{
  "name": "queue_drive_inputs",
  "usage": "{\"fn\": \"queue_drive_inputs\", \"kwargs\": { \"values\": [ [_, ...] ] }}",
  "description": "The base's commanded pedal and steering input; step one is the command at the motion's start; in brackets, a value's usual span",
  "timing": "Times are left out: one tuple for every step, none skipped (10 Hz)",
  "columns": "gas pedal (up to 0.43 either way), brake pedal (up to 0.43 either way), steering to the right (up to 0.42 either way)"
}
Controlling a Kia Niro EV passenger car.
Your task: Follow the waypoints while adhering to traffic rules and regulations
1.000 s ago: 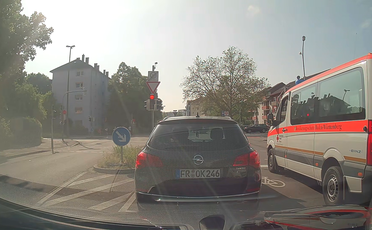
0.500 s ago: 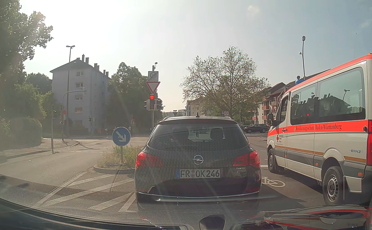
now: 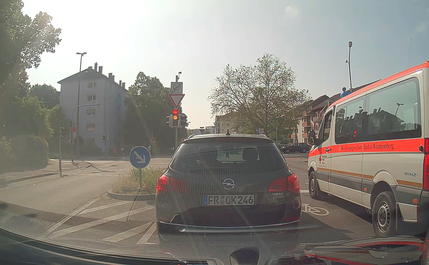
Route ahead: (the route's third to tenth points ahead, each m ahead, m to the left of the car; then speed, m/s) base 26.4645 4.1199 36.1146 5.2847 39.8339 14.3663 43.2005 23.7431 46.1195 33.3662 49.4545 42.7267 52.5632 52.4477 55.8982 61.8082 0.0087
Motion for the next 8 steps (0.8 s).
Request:
{"fn": "queue_drive_inputs", "kwargs": {
  "values": [
    [0.0, 0.268, 0.001],
    [0.0, 0.262, 0.001],
    [0.0, 0.262, 0.001],
    [0.0, 0.262, 0.001],
    [0.0, 0.262, 0.001],
    [0.0, 0.268, 0.001],
    [0.0, 0.268, 0.001],
    [0.0, 0.268, 0.001]
  ]
}}
